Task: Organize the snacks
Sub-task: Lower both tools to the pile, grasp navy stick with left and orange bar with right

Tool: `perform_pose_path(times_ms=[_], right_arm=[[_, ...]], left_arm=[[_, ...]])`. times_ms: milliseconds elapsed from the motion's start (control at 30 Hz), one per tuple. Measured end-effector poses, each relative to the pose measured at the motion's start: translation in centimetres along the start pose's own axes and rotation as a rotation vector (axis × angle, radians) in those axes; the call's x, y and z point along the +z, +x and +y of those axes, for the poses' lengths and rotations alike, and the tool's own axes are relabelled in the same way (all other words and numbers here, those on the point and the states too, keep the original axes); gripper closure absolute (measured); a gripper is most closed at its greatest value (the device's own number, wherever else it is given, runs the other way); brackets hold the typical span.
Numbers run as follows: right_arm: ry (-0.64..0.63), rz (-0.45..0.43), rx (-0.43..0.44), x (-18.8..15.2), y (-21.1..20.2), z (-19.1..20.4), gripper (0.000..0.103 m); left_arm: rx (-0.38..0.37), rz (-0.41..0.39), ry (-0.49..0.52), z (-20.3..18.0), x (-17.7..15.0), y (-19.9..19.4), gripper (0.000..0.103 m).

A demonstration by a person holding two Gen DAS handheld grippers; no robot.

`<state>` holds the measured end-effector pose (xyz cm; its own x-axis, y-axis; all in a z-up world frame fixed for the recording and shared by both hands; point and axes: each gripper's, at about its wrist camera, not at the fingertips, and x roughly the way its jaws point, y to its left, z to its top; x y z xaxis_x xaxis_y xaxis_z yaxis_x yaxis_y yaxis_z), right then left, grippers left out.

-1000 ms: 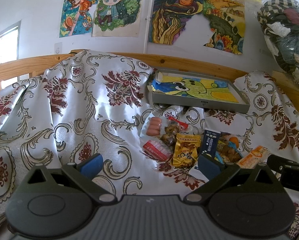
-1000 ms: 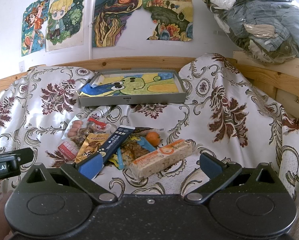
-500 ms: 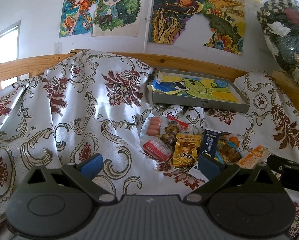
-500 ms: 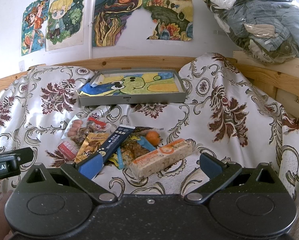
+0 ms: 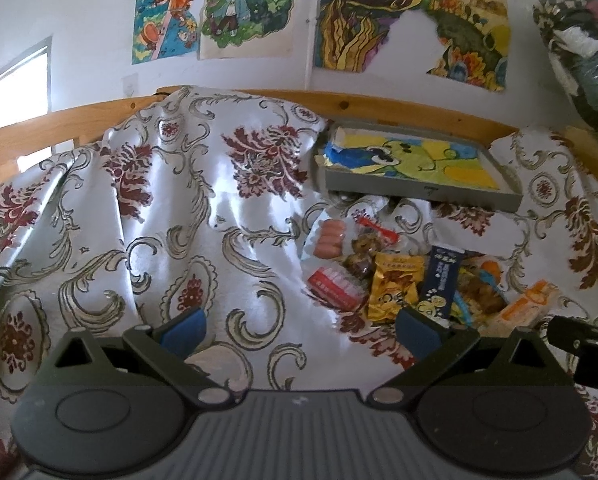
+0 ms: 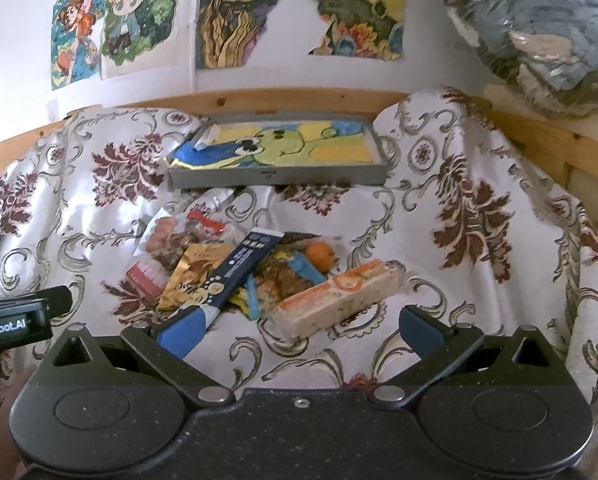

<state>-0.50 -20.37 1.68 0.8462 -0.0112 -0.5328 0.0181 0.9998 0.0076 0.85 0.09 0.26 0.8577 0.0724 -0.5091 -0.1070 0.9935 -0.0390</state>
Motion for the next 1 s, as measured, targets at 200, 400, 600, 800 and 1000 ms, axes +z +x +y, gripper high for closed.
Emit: perform_pose_path(times_ms=[200,400,600,800,1000], right_arm=[[-0.064,0.026,0.055,1.4,0.7,0.1,0.001],[-0.083,0.065,0.088,3.0,2.5,-1.4,0.001],[-0.085,0.153,0.154,4.4,5.7,-3.6,0.001],[-0.069,0.228,0.216,5.0,8.9,-4.4,0.003],[0.061,0.281,0.207,5.0,11.0,-6.3,0.010]], left_arm=[[-0.004,0.028,-0.022,0.3,1.0,1.2,0.000],[-0.021,0.039,0.010,-0.6,2.0,3.1,0.000],[-0.065,0.060,0.022,-2.0,2.8,5.3,0.000],[-0.115,0.090,0.071,-4.2,2.8,7.4,0.000],[-0.176,0.114,0.143,-6.1,2.1,9.1,0.000]])
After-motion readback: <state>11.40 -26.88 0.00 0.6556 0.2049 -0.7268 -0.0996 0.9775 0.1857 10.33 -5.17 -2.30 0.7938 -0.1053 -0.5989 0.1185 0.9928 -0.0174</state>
